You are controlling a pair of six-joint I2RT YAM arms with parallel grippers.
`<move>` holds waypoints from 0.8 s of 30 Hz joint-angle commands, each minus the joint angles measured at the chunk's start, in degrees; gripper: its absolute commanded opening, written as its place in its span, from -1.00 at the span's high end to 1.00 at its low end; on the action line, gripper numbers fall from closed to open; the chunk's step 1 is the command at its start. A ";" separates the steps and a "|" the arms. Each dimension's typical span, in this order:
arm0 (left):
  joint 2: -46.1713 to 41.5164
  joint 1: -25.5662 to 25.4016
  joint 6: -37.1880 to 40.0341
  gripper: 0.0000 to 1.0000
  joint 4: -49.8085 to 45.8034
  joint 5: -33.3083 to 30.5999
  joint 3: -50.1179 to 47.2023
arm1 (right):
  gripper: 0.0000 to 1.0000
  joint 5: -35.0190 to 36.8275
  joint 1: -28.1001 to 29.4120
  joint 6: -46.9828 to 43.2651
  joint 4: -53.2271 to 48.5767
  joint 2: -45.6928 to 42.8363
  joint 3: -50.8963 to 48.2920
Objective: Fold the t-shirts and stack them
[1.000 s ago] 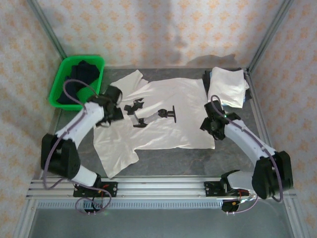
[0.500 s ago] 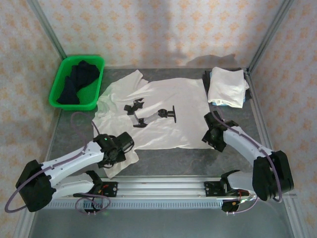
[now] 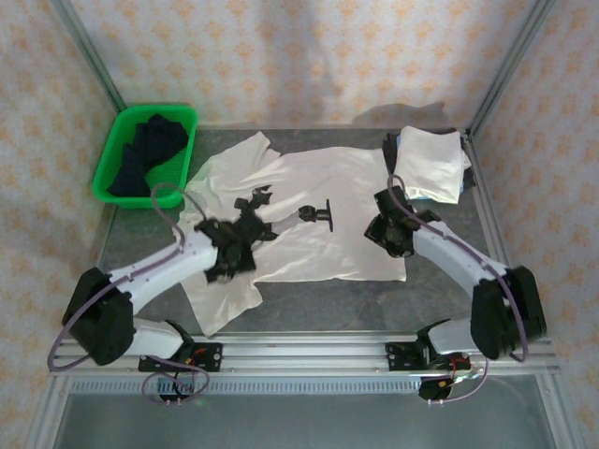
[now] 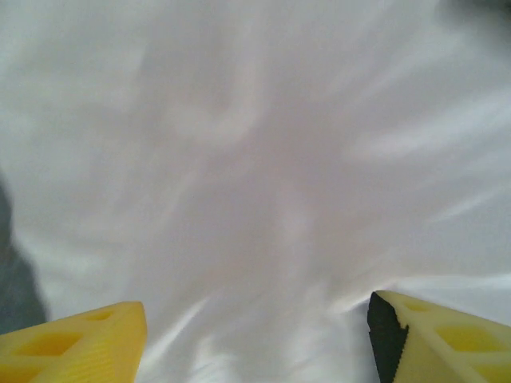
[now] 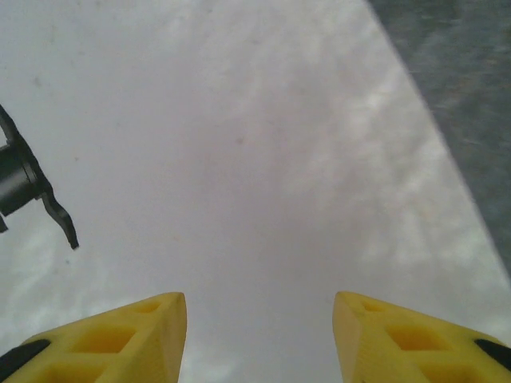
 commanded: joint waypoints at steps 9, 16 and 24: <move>52.34 15.99 20.66 -0.31 -4.84 -4.42 68.76 | -0.02 0.78 1.02 3.90 3.05 4.48 -5.21; 74.85 20.18 19.31 -0.19 -2.78 -2.52 96.08 | 0.00 0.06 1.03 4.38 3.36 6.71 -6.34; 77.66 23.46 15.37 -0.21 7.08 0.66 93.37 | 0.02 3.19 1.01 5.22 -1.55 8.29 -6.63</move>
